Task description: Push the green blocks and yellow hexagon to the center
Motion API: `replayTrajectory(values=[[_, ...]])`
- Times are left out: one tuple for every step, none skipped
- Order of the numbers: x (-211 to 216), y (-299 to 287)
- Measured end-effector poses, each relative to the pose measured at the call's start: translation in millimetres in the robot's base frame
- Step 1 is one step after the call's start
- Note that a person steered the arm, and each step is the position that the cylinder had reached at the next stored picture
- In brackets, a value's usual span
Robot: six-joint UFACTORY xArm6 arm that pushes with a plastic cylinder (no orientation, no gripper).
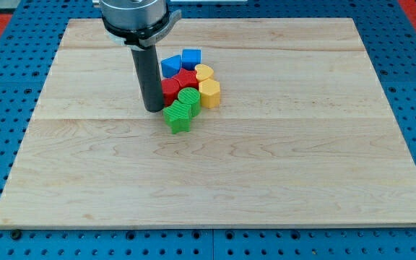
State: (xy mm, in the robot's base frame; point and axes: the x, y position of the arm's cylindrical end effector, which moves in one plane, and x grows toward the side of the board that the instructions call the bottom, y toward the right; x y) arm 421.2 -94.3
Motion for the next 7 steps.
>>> replayTrajectory(values=[[27.0, -12.6], [80.8, -12.6], [111.1, -0.8], [76.5, 10.0], [35.3, 14.1], [31.7, 14.2], [15.3, 30.2]])
